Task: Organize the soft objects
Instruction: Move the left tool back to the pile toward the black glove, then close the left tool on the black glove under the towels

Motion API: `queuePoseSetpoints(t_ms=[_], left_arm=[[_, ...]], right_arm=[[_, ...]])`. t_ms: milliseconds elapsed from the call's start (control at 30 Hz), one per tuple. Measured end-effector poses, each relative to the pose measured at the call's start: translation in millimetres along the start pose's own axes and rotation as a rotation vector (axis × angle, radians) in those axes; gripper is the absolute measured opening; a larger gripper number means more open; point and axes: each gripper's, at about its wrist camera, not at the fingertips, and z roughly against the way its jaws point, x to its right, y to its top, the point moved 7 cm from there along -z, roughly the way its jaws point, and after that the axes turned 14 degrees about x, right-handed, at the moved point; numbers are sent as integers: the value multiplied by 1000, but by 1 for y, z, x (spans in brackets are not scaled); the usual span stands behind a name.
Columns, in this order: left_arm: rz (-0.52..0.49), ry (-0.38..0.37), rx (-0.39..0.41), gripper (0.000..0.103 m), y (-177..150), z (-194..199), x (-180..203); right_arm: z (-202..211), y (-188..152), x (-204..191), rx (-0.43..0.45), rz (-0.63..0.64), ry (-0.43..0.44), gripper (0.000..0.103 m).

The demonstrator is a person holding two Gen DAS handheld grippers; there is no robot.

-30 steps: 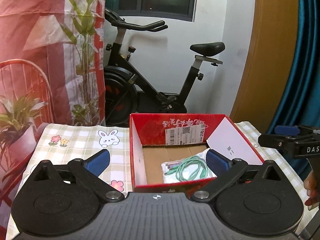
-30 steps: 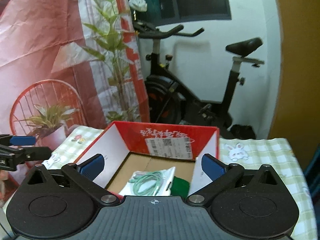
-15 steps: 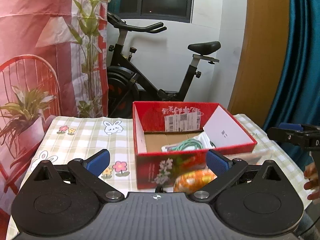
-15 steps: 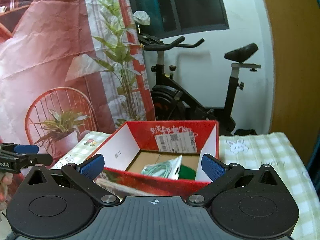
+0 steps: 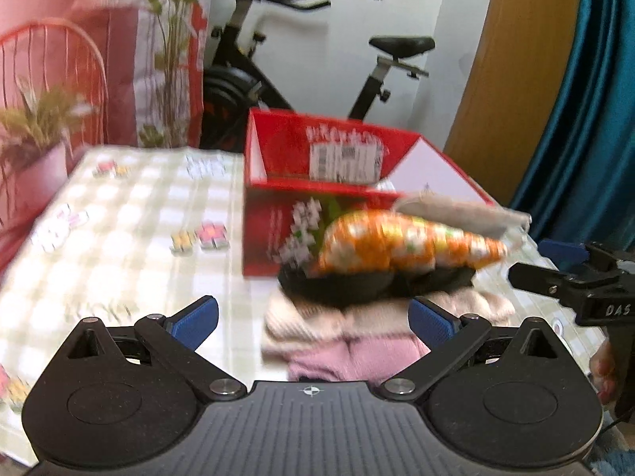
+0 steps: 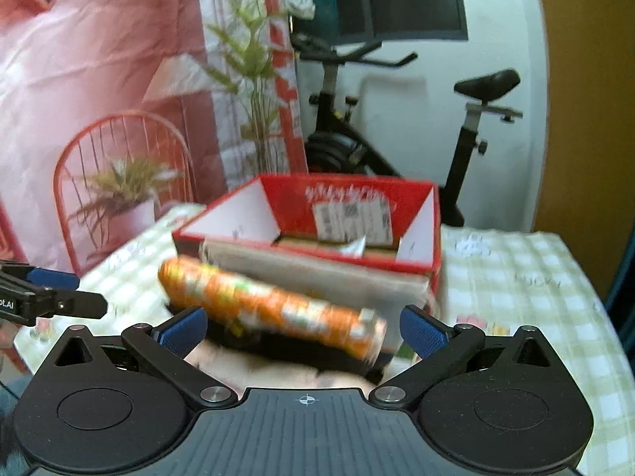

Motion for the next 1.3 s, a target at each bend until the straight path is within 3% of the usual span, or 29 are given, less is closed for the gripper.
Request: queuePoseSetpoints(t_ms=[133,267,400,467,833,1067,1300], left_arm=[[29,-24,-61,93,-24,-5,1],[78,-34,-114,83,-43,-11,-5],[115,-37,-159,75,-60,-20,-9],[108,-31,-180,66,-66,-25,-9],[158,-83,-242,61,-89,-38,-7],[178,-98,-252,51,-94,-44,-8],[206,-109,-258,50,-96,-47,-11]], right_arm=[[1,-26,-4,-60,-36,7,101],[0,-50,-5,-136,-67,20,79],[1,-66,-11,-184,-78,43,70],[0,-72,-16,-202,-69,50,67],[-20,-93,-23,-282,-37,66,64],[-27,-109,-25,-342,-75,104,45],[-27,-112,-27,-355,-99,134,33]])
